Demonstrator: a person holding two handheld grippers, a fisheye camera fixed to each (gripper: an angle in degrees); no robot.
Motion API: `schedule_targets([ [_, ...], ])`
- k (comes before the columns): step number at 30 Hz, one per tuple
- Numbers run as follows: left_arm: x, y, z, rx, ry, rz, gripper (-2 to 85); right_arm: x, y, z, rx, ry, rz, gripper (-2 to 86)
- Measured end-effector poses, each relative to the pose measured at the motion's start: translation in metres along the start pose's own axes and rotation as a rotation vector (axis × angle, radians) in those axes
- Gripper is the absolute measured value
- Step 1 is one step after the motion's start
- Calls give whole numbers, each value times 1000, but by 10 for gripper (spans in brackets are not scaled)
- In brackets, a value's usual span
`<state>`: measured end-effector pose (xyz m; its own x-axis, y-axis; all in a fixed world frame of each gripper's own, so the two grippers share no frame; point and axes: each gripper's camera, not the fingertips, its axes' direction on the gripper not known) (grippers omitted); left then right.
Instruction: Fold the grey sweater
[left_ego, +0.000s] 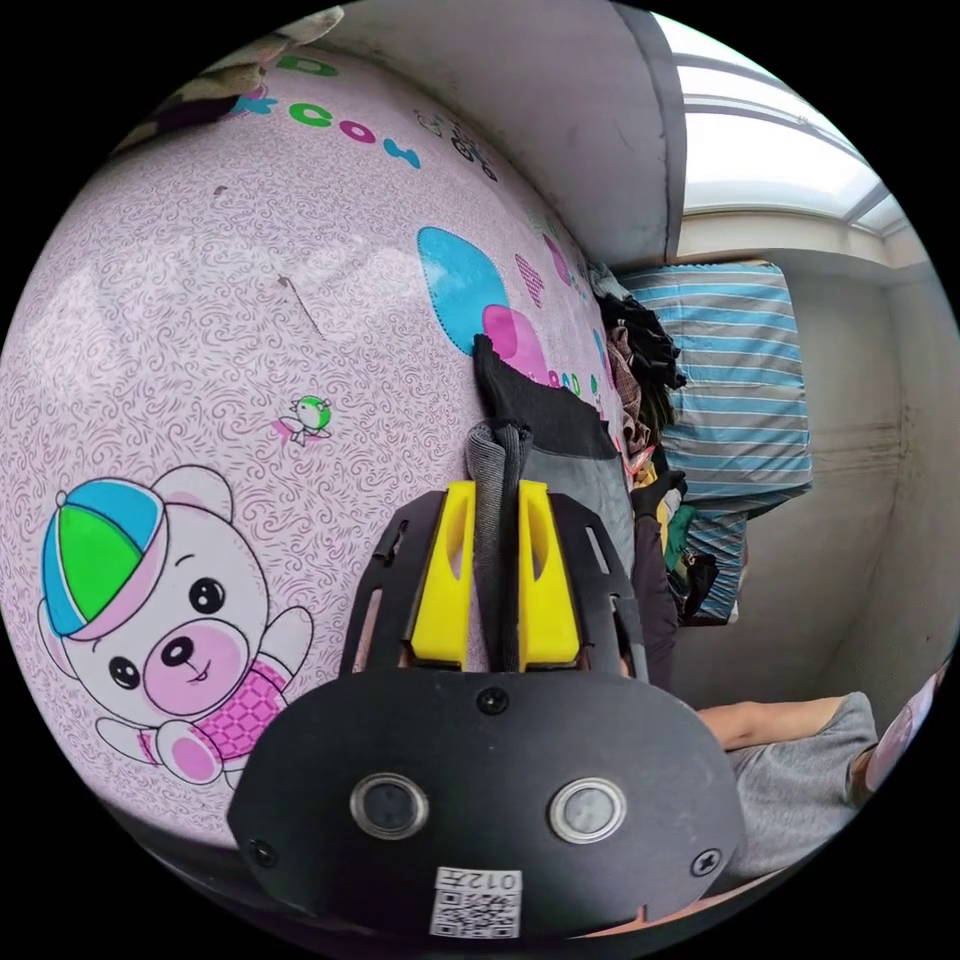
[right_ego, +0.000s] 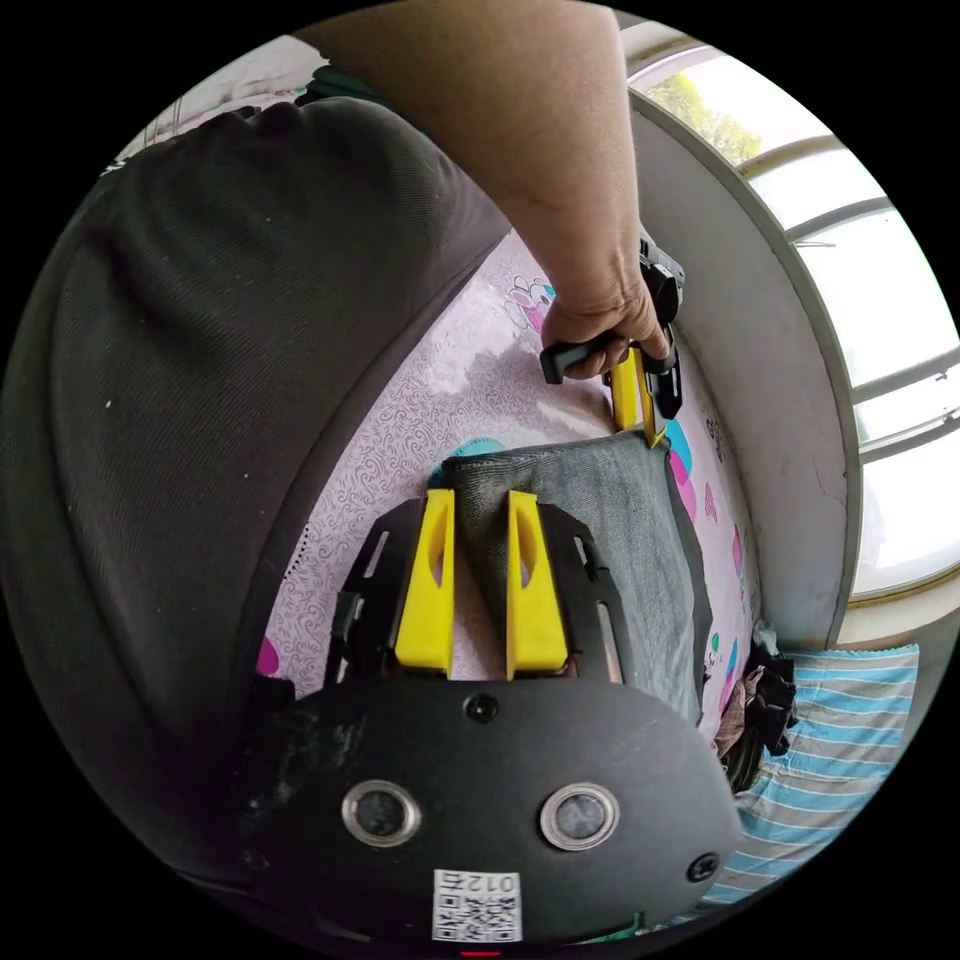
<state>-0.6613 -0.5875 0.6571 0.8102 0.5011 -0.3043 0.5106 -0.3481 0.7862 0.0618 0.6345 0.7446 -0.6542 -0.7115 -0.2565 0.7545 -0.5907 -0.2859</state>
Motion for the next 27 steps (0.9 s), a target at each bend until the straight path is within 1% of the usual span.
schedule_targets([
  [2, -1, 0, 0, -14, -5, 2, 55, -2, -4, 0, -13, 4, 15, 29],
  [5, 3, 2, -7, 0, -17, 24, 47, 6, -4, -5, -12, -53, 54, 10],
  [9, 10, 6, -24, 2, -12, 33, 40, 8, 3, -12, 19, -93, 82, 2],
  [14, 14, 20, -59, 5, -72, 19, 35, 3, 11, -34, 113, -116, 114, -1],
  [22, 19, 68, -134, 141, -44, -78, 30, 15, 38, -61, 262, -202, 206, -1],
  [27, 43, 90, -158, 202, -17, -83, 29, 23, 72, -71, 336, -237, 278, 0],
])
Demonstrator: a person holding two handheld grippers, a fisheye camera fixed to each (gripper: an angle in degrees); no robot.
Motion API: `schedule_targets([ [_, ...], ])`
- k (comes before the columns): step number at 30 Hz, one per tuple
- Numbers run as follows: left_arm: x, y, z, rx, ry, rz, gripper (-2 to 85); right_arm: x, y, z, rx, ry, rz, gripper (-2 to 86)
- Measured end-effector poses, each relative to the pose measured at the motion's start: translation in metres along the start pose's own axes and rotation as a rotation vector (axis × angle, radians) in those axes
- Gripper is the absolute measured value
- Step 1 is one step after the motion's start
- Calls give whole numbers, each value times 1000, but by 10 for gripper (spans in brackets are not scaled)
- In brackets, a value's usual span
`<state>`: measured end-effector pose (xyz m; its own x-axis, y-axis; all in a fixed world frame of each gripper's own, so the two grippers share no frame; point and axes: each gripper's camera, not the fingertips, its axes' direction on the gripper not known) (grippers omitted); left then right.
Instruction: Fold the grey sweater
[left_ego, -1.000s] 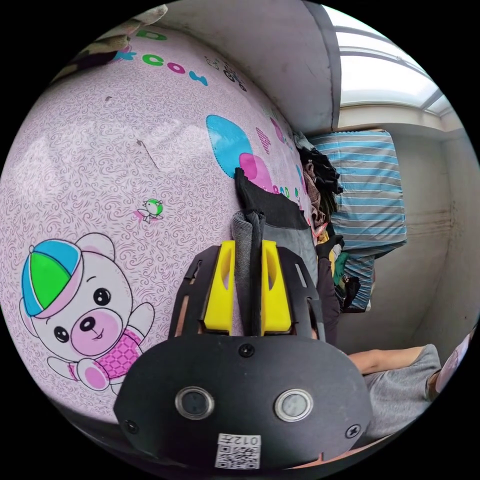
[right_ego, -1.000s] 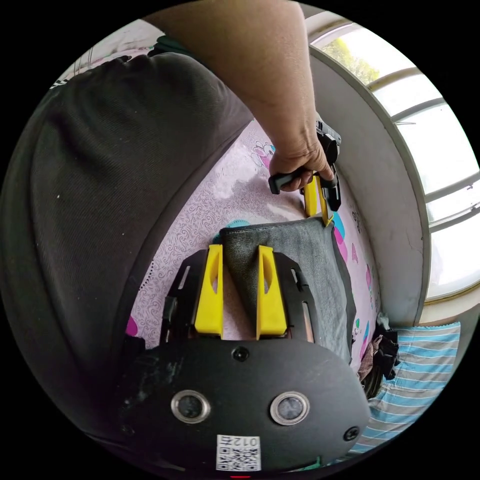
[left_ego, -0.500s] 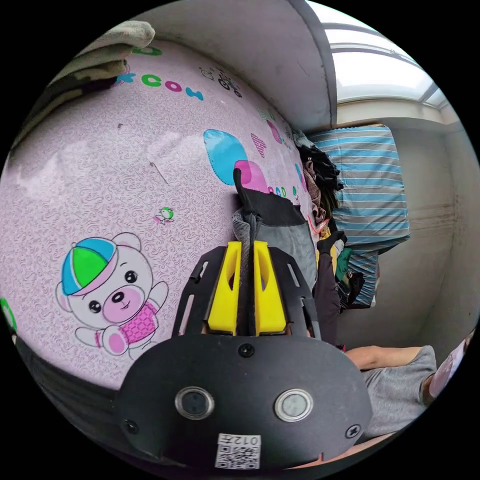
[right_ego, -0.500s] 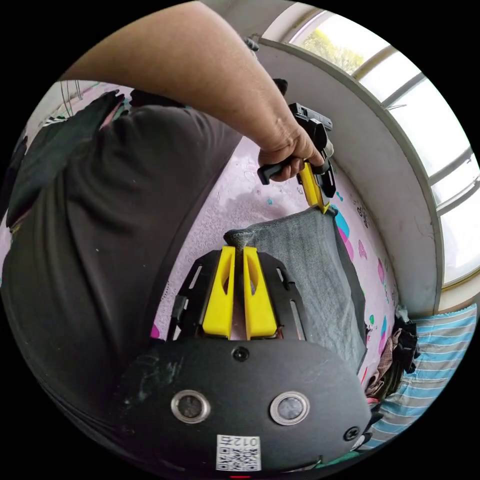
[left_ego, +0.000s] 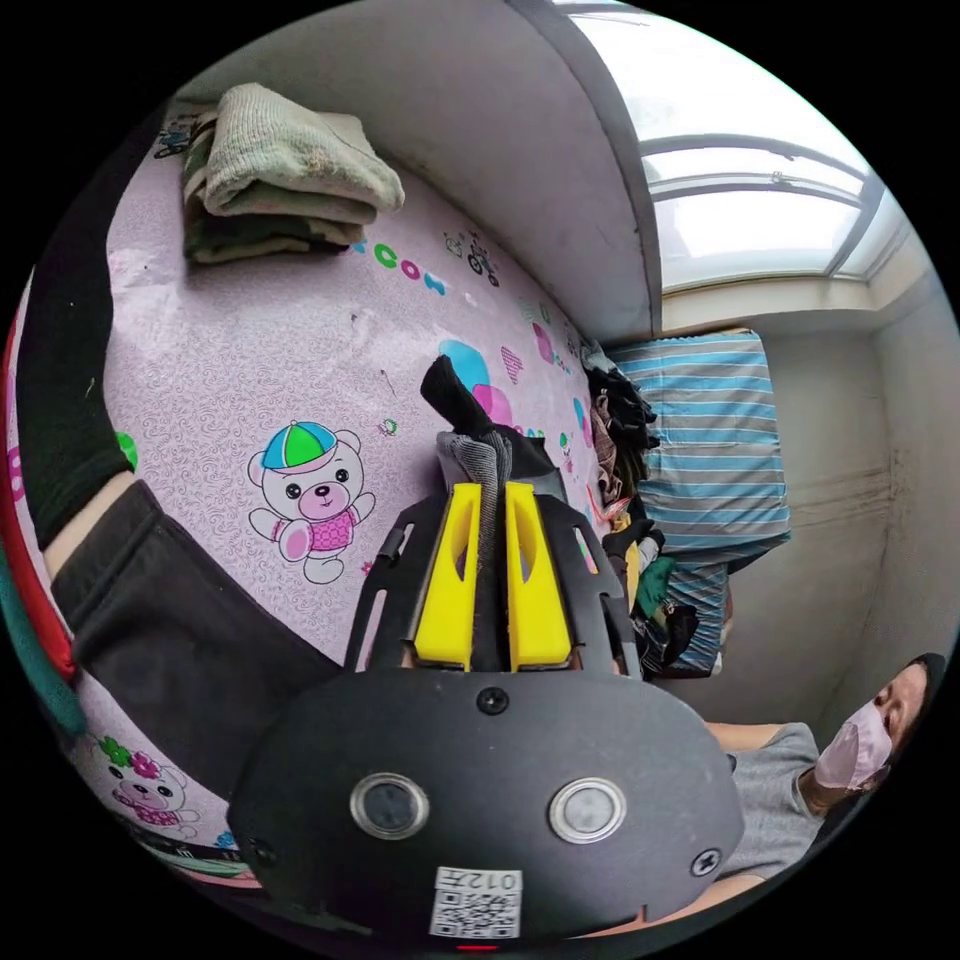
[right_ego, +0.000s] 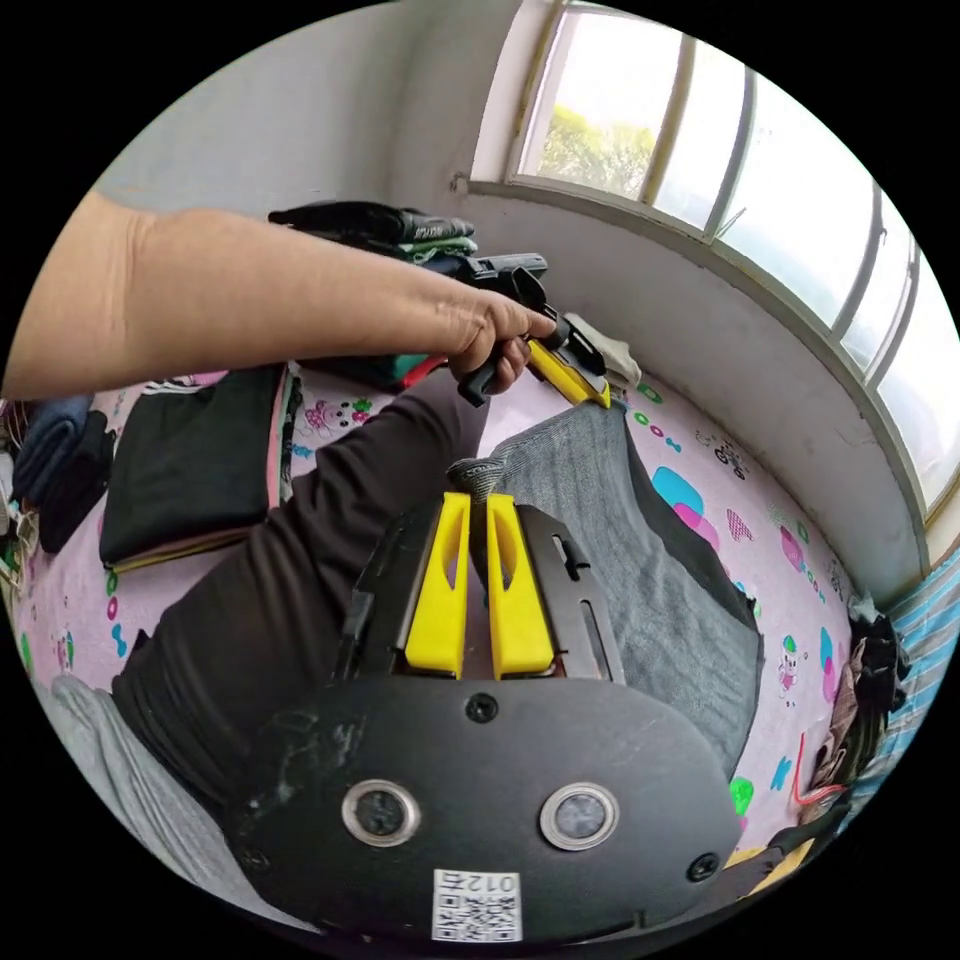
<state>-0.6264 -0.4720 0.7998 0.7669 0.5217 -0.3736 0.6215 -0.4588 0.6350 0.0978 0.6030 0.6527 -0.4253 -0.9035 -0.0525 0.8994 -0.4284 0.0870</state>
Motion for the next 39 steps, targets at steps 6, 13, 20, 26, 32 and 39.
schedule_targets([
  [6, 50, 9, -10, 36, 22, 40, 28, 30, 45, -23, 82, -26, 118, 2],
  [13, 122, 5, 9, 18, -13, 112, 26, 75, 112, -35, 158, -20, 231, 4],
  [20, 168, 5, 29, 17, -27, 121, 25, 122, 179, -33, 203, -5, 311, 6],
  [26, 187, 6, 32, 9, -53, 107, 24, 150, 222, -12, 219, -17, 332, 6],
  [32, 202, 11, 32, 16, -21, 75, 23, 184, 266, 10, 235, -31, 362, 7],
  [39, 253, 11, 78, 9, -4, 84, 25, 258, 344, 26, 293, -98, 550, 7],
])
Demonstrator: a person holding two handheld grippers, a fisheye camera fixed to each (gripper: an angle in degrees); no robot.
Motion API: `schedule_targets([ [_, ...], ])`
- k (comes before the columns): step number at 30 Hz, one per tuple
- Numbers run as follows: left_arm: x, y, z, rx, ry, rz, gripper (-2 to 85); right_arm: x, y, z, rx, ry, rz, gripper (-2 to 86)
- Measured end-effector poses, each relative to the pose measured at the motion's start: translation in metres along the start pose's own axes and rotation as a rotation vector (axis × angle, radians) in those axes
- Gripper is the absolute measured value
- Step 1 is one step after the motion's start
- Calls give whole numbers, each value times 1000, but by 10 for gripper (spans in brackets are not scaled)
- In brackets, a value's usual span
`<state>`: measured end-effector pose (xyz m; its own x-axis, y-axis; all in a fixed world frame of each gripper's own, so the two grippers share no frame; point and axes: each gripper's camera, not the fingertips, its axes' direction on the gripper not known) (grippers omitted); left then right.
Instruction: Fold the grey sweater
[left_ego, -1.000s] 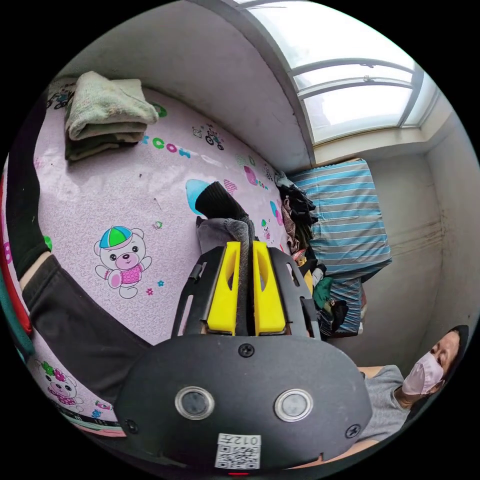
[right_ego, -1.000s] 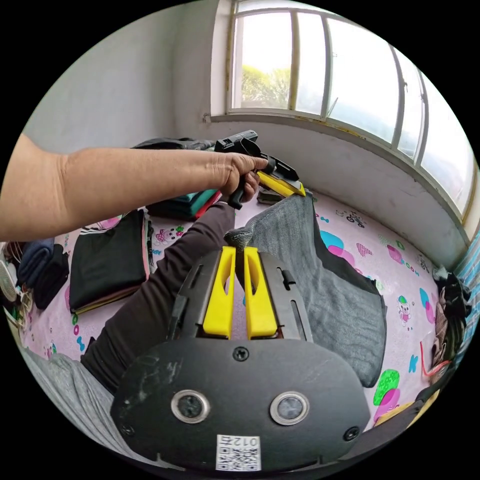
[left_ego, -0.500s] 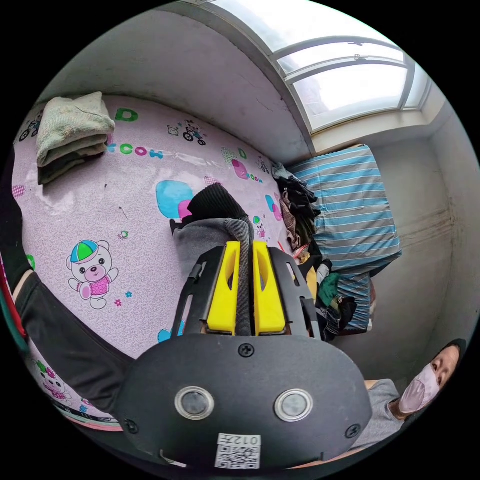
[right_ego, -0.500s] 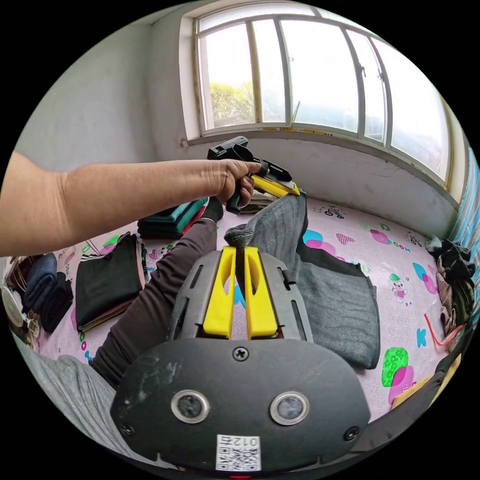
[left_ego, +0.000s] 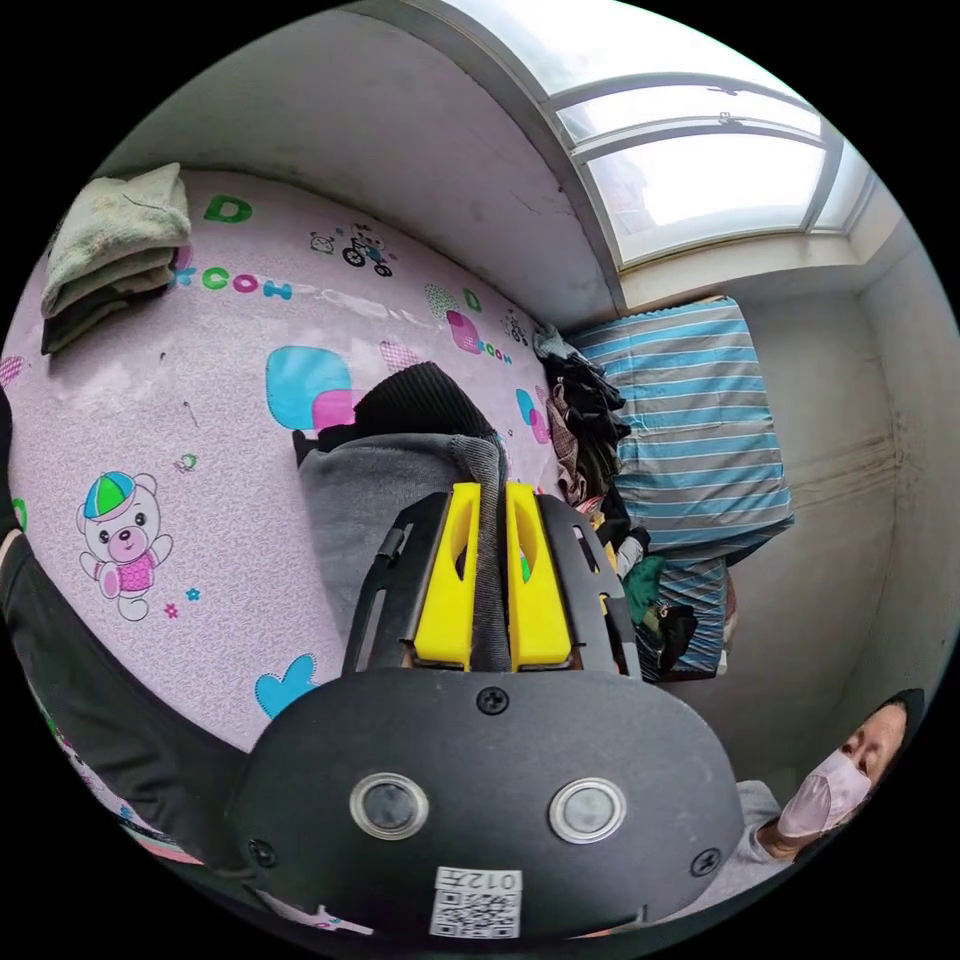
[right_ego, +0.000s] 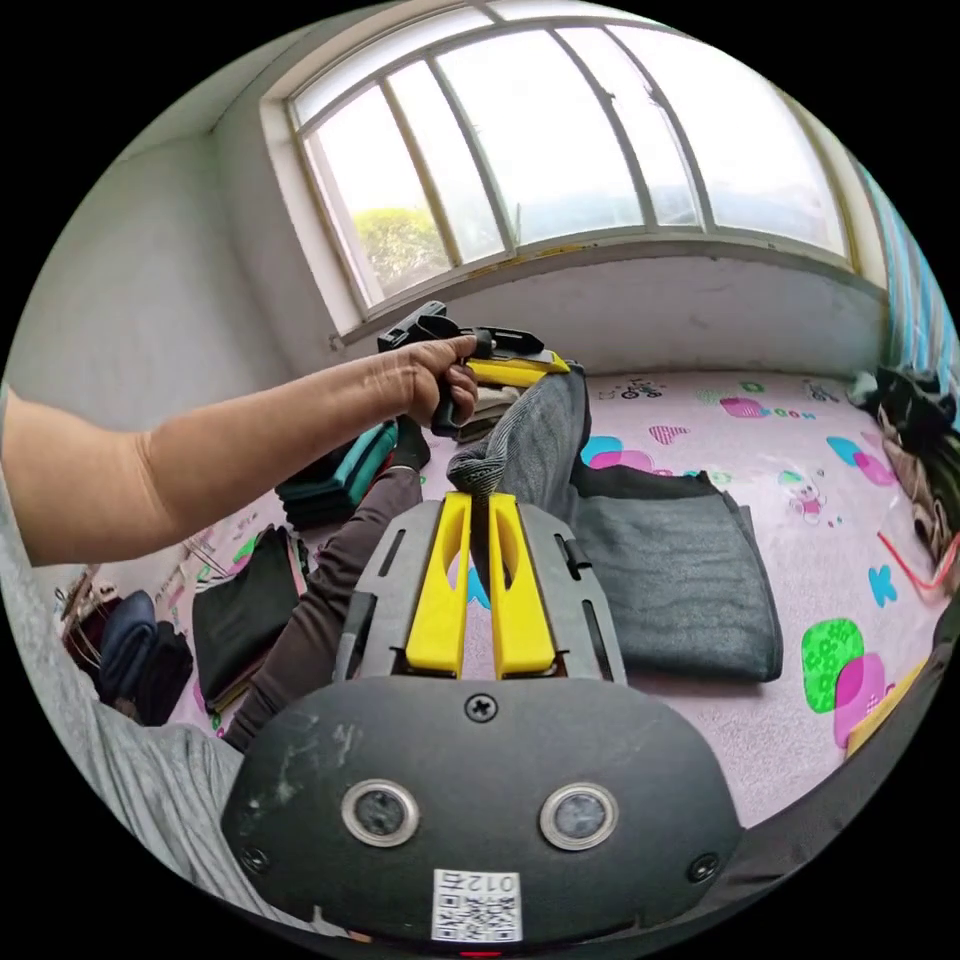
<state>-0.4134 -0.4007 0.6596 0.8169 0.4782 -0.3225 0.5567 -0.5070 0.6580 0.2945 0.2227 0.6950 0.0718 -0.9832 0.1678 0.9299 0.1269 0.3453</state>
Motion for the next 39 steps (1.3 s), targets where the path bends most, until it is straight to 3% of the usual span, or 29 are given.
schedule_targets([
  [12, 111, 1, 149, -81, -30, 1, 24, 226, 84, -17, 90, -13, 419, 5],
  [22, 144, 25, 260, -162, -167, -97, 19, 382, 166, 39, 67, -83, 818, 19],
  [28, 185, 40, 252, -38, 42, -13, 17, 426, 179, 72, 7, 7, 873, 62],
  [32, 222, 62, 222, -79, 12, 186, 23, 439, 171, 82, -16, 122, 809, 90],
  [39, 242, 190, 155, -197, -171, 411, 80, 480, 181, 108, -11, 17, 907, 92],
])
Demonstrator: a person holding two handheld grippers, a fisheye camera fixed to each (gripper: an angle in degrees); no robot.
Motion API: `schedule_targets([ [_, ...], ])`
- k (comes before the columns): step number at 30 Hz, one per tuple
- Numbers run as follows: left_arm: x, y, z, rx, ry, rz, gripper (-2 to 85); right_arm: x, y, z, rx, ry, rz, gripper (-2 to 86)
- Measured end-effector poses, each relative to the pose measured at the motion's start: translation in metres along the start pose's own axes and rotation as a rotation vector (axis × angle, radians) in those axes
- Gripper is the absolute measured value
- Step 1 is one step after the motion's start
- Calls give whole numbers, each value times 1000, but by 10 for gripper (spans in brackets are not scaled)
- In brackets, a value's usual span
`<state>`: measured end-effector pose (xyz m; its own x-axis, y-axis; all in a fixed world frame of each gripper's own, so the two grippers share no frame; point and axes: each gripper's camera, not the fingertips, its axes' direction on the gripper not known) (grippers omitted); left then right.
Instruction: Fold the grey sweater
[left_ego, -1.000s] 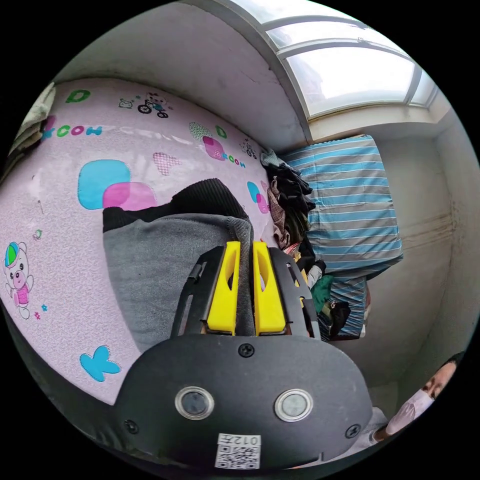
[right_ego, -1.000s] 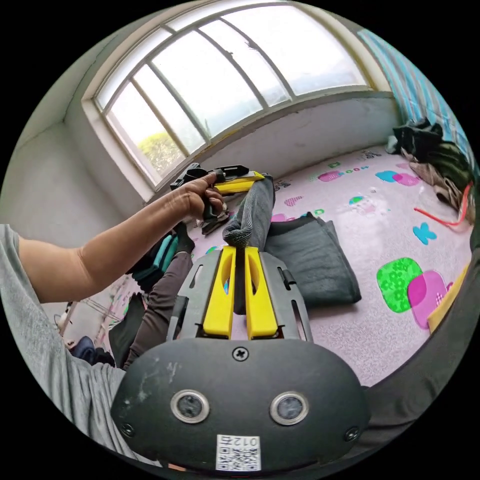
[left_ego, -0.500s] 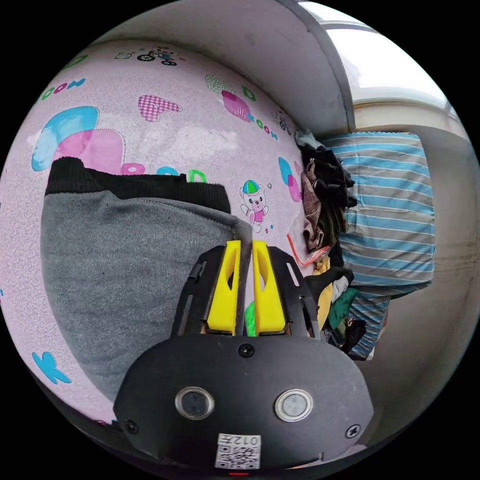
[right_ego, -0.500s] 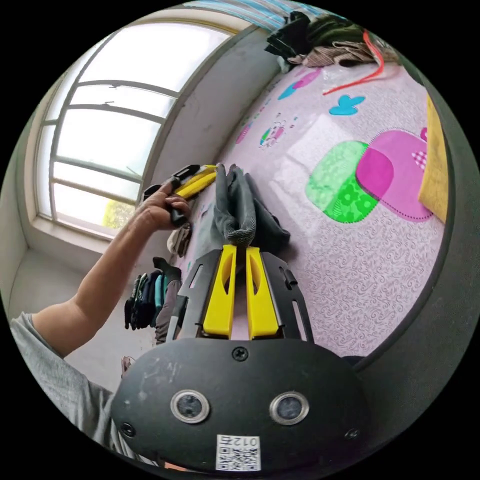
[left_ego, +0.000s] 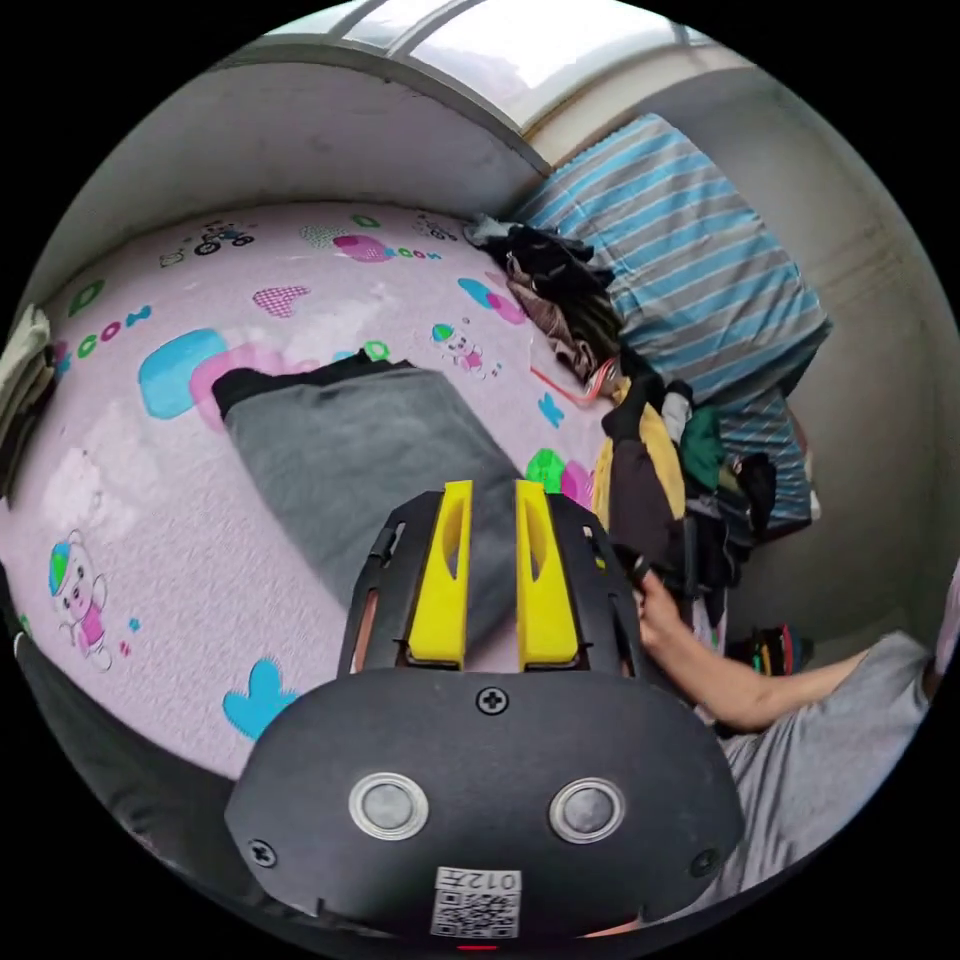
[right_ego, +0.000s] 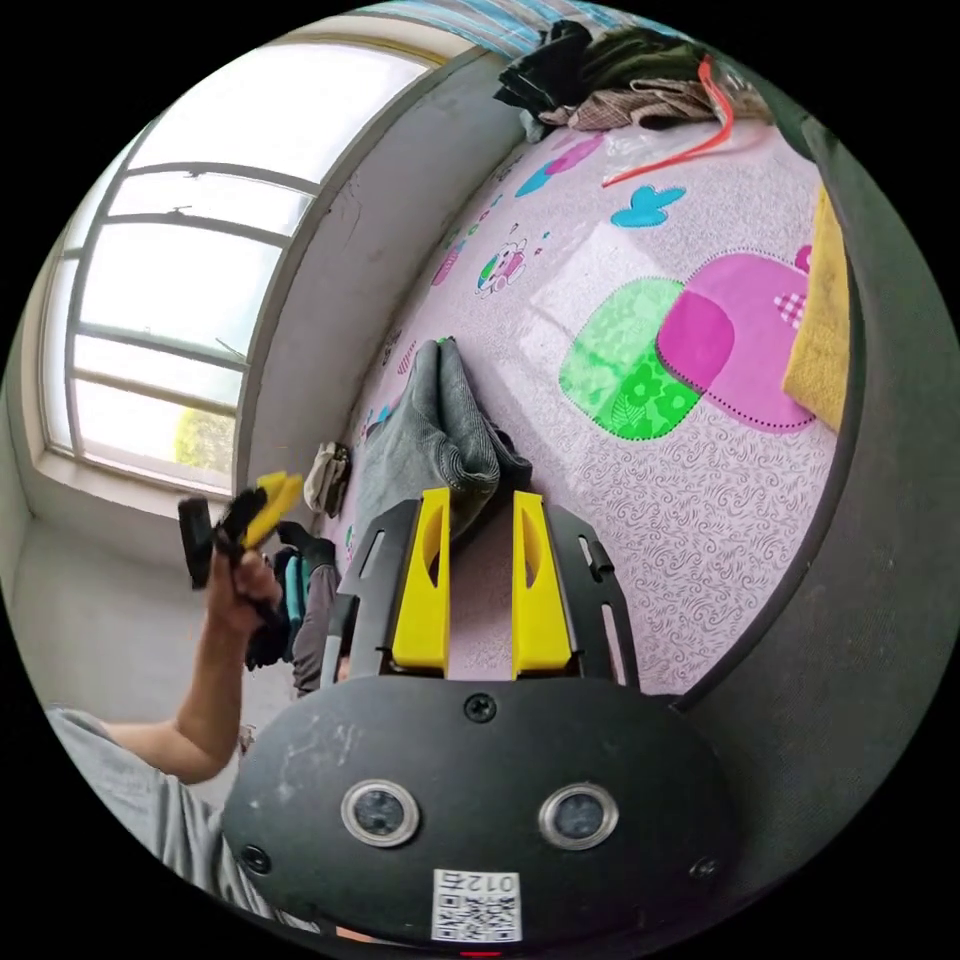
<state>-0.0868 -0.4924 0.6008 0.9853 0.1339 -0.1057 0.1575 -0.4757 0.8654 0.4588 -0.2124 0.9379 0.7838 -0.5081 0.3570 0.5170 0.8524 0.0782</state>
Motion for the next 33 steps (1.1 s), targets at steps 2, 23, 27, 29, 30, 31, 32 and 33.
schedule_targets([
  [2, 25, 36, 0, -45, -94, 57, 102, 10, -9, 12, -20, -51, 52, 90],
  [23, 201, 124, 74, -169, -634, 240, 41, -42, -119, 50, -16, -265, -120, 23],
  [27, 211, 134, 82, -201, -639, 238, 29, -28, -125, 71, -48, -32, -186, 25],
  [29, 196, 140, 111, -346, -627, 189, 27, 32, -111, 109, -198, -70, 54, 26],
  [30, 192, 145, 118, -351, -618, 163, 25, 38, -105, 113, -193, -91, 64, 26],
  [31, 194, 146, 118, -341, -613, 151, 25, 42, -96, 113, -144, -133, 68, 28],
  [32, 196, 147, 117, -339, -612, 151, 25, 40, -92, 114, -135, -132, 62, 30],
  [33, 199, 149, 118, -341, -613, 160, 26, 36, -92, 116, -136, -122, 49, 32],
])
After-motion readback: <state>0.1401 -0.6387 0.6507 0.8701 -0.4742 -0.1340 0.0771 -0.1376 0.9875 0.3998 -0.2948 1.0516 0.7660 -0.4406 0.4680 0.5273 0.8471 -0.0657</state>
